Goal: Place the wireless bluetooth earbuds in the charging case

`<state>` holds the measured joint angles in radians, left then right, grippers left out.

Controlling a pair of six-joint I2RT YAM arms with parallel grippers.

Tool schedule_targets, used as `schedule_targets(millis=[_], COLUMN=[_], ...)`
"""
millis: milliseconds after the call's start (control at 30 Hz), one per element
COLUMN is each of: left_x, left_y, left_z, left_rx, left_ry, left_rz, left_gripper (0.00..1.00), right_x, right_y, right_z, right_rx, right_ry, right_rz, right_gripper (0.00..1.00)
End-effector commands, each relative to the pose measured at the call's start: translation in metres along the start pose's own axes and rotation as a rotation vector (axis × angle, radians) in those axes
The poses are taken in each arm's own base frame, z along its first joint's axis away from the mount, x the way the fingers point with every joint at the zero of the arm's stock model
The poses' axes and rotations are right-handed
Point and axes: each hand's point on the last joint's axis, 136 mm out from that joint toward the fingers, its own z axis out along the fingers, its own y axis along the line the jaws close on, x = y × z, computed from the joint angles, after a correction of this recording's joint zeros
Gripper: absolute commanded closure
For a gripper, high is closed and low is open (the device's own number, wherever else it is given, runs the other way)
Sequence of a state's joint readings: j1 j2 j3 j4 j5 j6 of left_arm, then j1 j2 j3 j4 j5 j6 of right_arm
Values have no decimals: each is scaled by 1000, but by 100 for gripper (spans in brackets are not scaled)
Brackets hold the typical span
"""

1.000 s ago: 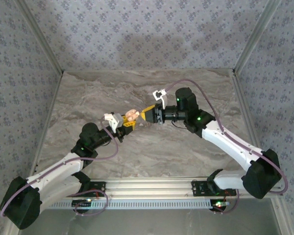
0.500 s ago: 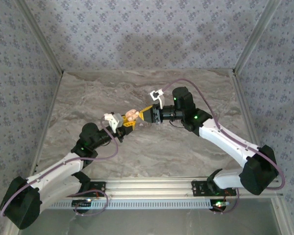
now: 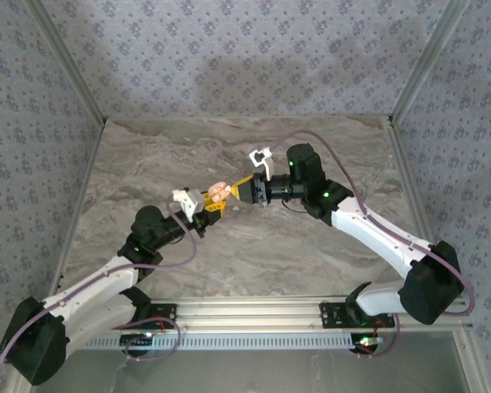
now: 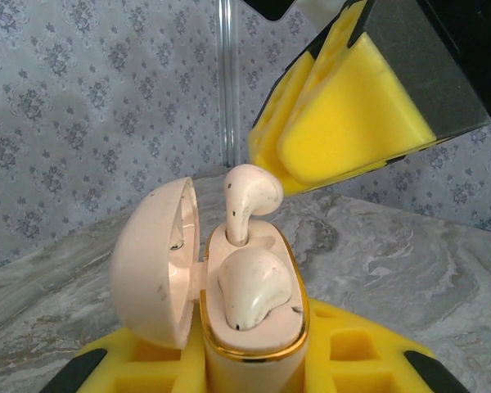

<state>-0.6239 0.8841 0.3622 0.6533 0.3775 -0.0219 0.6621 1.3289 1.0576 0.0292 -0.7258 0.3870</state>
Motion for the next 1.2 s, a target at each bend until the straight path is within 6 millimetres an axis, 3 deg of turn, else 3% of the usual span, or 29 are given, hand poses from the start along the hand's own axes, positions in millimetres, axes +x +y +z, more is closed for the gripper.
schedule_targets(millis=[0, 1167], left_x=[-21, -17], left_y=[-6, -6], left_z=[1, 3], left_rx=[26, 31], left_ry=[-50, -34], left_rz=[40, 32], left_gripper=[90, 90], right_x=[-10, -10], right_y=[22, 30], right_z=[2, 10], right_rx=[-65, -85], right_ry=[-10, 2], right_rz=[-45, -58], right_gripper=[80, 80])
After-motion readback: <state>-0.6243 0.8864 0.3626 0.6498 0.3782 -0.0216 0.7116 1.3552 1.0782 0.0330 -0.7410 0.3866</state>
